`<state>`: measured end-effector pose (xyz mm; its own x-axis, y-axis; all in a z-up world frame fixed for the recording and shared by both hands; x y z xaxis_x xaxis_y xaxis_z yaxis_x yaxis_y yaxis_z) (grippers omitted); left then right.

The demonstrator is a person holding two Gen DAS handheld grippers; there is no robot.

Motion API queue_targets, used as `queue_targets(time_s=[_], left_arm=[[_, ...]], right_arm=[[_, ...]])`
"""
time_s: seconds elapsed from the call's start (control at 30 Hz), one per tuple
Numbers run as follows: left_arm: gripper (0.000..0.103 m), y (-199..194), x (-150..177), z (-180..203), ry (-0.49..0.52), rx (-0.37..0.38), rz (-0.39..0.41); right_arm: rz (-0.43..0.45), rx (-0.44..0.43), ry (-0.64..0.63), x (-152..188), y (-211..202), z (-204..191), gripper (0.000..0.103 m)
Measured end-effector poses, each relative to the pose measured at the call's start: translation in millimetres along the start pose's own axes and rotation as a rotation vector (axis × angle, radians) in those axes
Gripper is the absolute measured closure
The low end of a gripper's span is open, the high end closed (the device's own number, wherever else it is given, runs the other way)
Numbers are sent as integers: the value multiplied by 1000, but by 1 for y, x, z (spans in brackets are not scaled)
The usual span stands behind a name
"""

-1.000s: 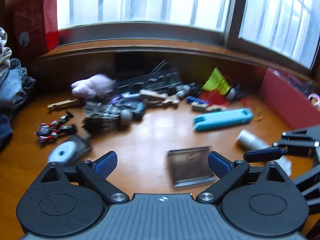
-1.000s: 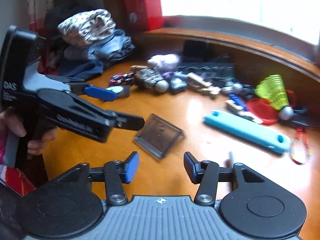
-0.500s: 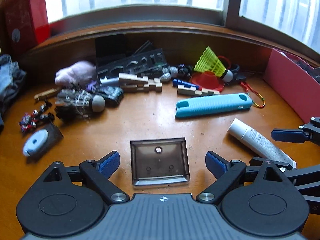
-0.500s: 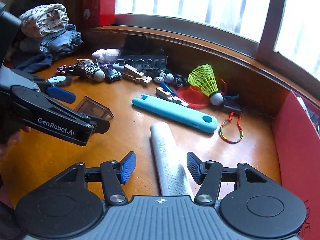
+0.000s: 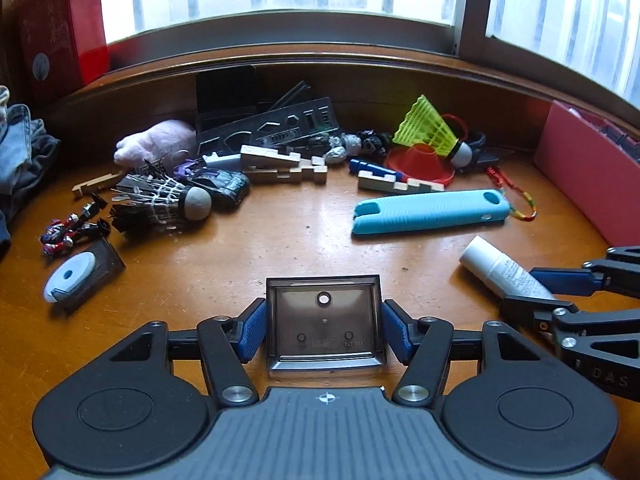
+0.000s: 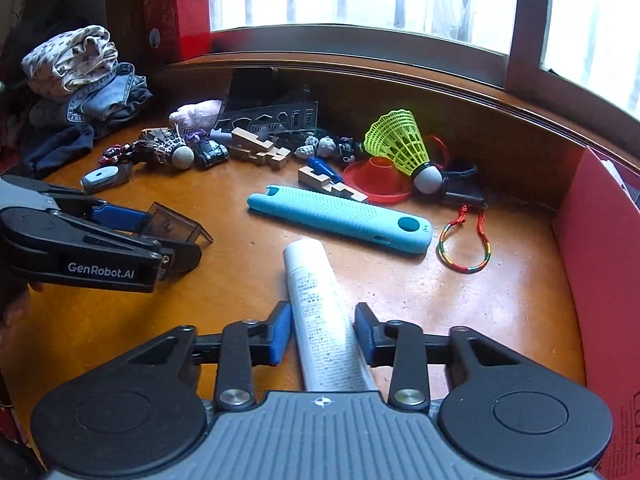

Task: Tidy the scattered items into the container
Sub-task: 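Lift the white tube with the right gripper while the left gripper carries the plate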

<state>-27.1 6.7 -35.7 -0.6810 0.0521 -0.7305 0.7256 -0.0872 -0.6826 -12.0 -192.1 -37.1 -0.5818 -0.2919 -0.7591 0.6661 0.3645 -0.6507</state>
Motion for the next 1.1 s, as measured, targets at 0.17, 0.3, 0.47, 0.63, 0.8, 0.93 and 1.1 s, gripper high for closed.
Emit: queue_targets(time_s=[0.17, 0.3, 0.47, 0.63, 0.8, 0.93, 1.1], left_arm=[[42, -7, -5, 7, 11, 18, 25], [42, -12, -11, 16, 26, 37, 43], [42, -18, -20, 28, 50, 67, 73], [42, -26, -31, 44, 75, 99, 113], [42, -32, -40, 62, 99, 129, 144], [42, -34, -47, 77, 122, 153, 161], [42, -36, -51, 95, 143, 178, 172]], right_arm=[[3, -1, 36, 0, -3, 6, 69], [31, -6, 71, -2, -13, 14, 69], [86, -10, 113, -6, -30, 24, 70], [169, 8, 147, -8, -52, 35, 71], [253, 42, 165, -9, -76, 46, 77], [288, 58, 191, -10, -91, 57, 78], [314, 80, 211, -7, -108, 71, 78]])
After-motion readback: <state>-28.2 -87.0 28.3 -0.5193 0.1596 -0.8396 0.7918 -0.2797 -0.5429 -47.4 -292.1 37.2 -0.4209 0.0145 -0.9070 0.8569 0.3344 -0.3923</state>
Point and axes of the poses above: each gripper's, at about its wrist camera, not at the fingertips, and y roughly the way its jaws point, z to its right, x to its underside, the point moved 2 cm from there along y, roughly the way its jaws point, and after that the axes turned 3 degrees about z, right-handed, at the moved point
